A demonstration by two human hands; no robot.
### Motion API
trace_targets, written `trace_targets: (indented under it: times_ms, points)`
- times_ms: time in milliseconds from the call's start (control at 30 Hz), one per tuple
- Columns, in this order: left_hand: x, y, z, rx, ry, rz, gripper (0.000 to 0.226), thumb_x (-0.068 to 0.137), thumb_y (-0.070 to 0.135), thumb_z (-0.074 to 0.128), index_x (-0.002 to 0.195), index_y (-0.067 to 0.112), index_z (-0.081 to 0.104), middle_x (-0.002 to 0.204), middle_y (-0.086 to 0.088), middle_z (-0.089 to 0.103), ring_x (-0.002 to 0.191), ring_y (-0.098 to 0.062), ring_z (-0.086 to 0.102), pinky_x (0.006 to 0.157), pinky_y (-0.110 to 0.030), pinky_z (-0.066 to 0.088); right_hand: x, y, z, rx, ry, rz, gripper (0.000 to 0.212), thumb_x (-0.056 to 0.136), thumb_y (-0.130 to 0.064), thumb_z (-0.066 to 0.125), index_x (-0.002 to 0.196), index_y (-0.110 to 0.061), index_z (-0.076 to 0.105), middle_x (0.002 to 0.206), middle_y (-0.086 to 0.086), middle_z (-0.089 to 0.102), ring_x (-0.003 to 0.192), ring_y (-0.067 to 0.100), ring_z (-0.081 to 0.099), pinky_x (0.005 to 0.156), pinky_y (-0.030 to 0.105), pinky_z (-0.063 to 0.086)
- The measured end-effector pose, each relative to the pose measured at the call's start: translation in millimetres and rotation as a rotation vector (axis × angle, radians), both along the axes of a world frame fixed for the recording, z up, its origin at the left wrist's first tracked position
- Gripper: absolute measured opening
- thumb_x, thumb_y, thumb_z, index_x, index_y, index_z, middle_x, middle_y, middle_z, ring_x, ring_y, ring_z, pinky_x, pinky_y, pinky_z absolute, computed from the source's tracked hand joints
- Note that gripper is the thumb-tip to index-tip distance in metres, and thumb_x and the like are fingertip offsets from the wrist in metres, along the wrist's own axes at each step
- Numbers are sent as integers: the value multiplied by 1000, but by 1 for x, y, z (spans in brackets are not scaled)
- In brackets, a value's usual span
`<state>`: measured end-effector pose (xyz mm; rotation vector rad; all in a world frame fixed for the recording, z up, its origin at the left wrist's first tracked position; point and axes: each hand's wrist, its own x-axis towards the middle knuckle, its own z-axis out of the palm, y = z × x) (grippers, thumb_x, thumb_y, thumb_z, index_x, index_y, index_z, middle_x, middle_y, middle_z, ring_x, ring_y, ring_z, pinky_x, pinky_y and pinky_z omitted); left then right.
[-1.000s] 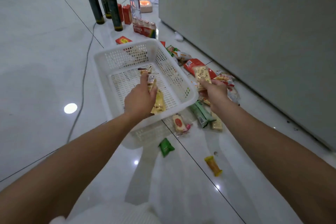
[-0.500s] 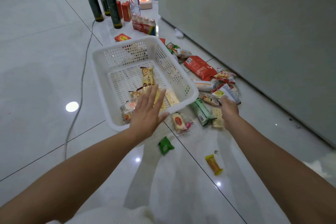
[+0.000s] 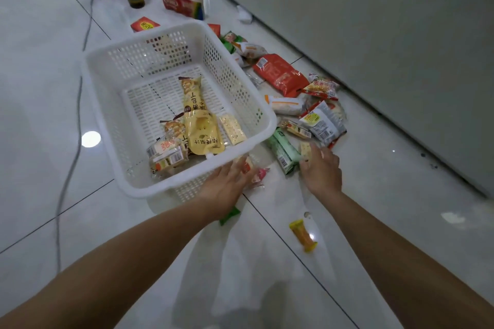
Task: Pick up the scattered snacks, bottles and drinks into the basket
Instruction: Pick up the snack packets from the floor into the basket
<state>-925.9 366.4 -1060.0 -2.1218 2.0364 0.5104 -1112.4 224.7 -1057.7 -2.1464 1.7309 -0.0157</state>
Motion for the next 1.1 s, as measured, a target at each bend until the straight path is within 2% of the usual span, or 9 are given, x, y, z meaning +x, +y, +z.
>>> trace_targets:
  times_ms: [167,267,367,433,633,733,833,933,1100]
  points:
    - [-4,-9,-9,17,109,63,52,99,47,30,147,43,9,158,-12,7,143,-36,16,116,-51,13,18,5,-16,-12,119,334,56,95,-49,36,147,-43,15,157,6,17,142,29,17,115,49,12]
    - [-8,-9,-13,-33,62,100,59,96,36,47,148,23,21,154,-11,16,136,-33,29,111,-47,33,19,10,-24,-52,135,336,54,91,-50,46,142,-38,31,149,10,29,139,29,23,116,50,2]
    - [-9,-5,-18,-64,63,119,82,79,6,67,146,15,21,152,-10,16,132,-31,31,101,-41,46,17,15,-23,-144,148,308,46,83,-41,62,123,-26,46,128,13,44,123,32,38,113,44,15]
    - [-8,-4,-16,-68,104,156,80,73,0,69,139,14,27,149,-11,19,128,-30,35,95,-39,50,15,18,-19,-155,189,278,46,80,-31,66,119,-21,45,121,15,46,112,32,43,101,39,31]
    - [-12,-1,-3,-77,158,250,79,75,-2,65,141,14,25,142,-14,35,119,-29,47,91,-37,51,0,24,-3,41,159,84,84,73,-28,73,138,-18,21,127,18,37,110,37,46,88,43,44]
    - [-12,1,6,-157,81,122,72,80,1,60,142,16,26,138,-10,43,119,-26,47,99,-37,44,-6,25,14,77,29,1,77,76,-33,69,136,-18,22,125,17,37,103,39,52,80,39,45]
    - [-8,5,25,-228,35,-198,65,89,13,53,146,18,23,150,-11,29,131,-28,38,108,-42,35,-8,24,38,-29,-92,-81,58,84,-38,59,128,-17,28,123,17,45,99,40,56,73,37,42]
    - [7,10,44,-468,32,-398,55,91,22,50,142,15,35,145,-15,41,124,-29,49,101,-41,45,2,19,65,-161,-222,-108,46,89,-33,51,125,-16,29,126,18,48,93,40,58,72,40,46]
    - [62,14,75,-794,86,162,45,92,18,51,135,7,43,135,-21,49,109,-35,57,84,-47,54,41,17,103,-254,-365,10,44,92,-28,46,130,-15,28,129,16,47,94,37,58,69,35,40]
